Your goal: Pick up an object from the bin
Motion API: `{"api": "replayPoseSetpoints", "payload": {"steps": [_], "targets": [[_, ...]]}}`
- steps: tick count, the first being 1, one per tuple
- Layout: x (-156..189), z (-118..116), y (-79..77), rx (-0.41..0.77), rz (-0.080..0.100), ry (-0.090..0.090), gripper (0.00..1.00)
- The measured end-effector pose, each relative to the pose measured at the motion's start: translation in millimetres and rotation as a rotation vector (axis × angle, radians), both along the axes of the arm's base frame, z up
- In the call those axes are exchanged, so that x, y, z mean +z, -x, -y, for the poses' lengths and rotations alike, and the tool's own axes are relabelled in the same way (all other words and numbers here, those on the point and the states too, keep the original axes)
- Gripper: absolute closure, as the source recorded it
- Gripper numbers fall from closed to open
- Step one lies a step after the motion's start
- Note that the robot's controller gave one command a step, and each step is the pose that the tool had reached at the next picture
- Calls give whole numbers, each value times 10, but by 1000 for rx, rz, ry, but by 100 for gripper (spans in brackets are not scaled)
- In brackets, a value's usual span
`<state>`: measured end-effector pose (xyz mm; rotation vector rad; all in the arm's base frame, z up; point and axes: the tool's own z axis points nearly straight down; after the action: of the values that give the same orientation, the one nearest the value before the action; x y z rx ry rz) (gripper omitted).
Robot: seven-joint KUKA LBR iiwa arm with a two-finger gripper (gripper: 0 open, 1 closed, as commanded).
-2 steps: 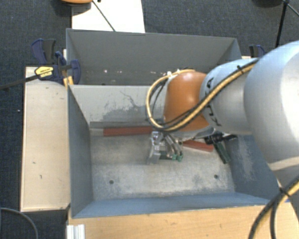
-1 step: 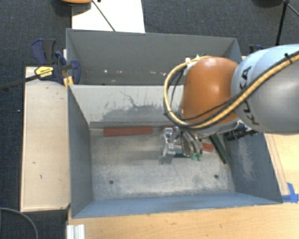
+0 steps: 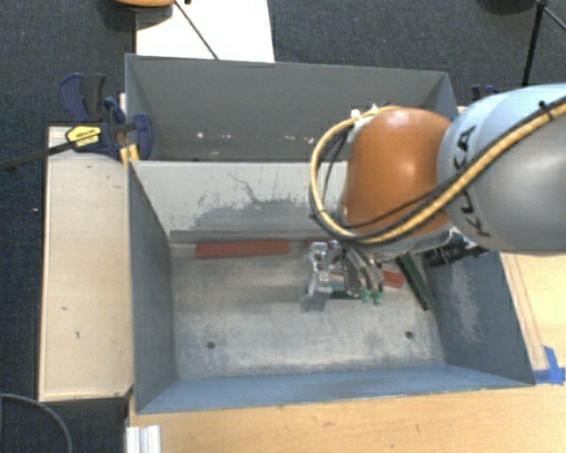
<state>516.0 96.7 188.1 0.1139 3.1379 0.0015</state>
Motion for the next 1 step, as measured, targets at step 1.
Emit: {"api": "replayPoseSetpoints", "payload": {"steps": [1], "targets": [[253, 10, 14, 180, -8, 2, 100]]}}
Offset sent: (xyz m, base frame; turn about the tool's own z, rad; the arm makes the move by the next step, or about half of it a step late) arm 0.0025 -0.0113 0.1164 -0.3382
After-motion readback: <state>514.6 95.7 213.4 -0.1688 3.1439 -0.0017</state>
